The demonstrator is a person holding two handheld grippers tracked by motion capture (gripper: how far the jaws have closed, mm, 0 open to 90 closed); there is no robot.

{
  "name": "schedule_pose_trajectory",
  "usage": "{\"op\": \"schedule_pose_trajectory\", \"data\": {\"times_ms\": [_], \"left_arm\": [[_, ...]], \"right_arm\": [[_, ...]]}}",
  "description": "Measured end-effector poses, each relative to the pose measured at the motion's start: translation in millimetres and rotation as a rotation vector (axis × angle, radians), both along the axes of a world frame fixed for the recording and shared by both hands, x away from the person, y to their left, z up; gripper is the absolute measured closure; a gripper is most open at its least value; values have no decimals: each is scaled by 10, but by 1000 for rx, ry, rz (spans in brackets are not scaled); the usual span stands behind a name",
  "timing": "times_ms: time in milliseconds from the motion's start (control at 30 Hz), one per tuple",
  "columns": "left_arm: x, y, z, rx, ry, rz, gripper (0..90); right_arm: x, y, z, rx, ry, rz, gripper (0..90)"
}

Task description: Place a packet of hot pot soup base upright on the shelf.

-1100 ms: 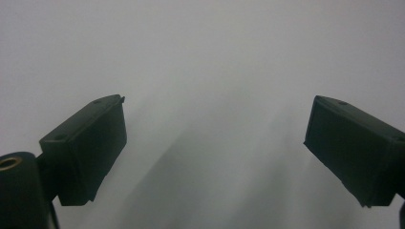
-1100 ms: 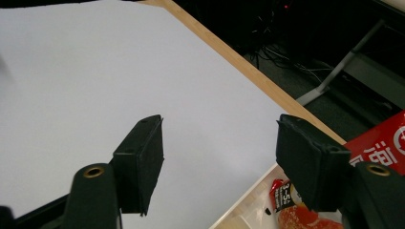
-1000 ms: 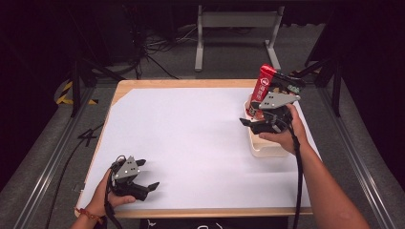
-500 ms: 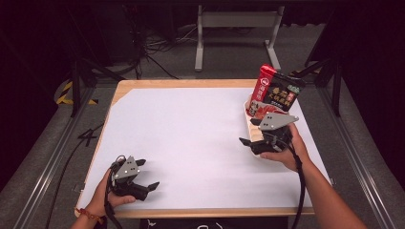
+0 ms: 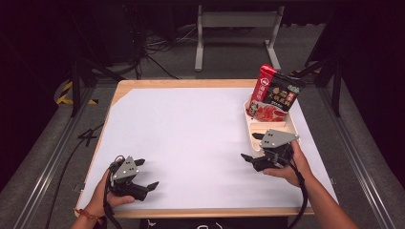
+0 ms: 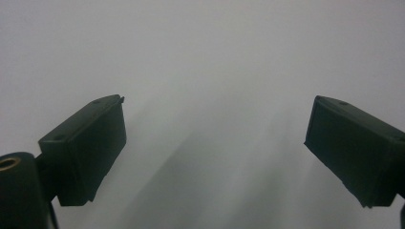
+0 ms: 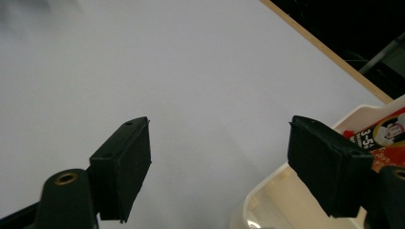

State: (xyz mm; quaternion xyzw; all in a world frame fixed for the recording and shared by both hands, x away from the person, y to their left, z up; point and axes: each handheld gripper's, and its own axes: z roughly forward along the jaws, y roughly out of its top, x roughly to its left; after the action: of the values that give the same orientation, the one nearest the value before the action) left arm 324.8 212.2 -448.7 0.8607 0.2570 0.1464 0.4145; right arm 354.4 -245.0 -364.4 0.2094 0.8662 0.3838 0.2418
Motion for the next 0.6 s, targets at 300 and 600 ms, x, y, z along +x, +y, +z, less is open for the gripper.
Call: {"op": "schedule_pose_trajectory", "data": {"times_ms": [300,600], "left_arm": [[-11,17,11,-9,-10,3,74],[-18,11,13,-5,-11,-1,74]], "right_arm": [[-174,-106,-190,-34,13,-5,205],[-379,-212,-282,-19,10,-3,188]]}}
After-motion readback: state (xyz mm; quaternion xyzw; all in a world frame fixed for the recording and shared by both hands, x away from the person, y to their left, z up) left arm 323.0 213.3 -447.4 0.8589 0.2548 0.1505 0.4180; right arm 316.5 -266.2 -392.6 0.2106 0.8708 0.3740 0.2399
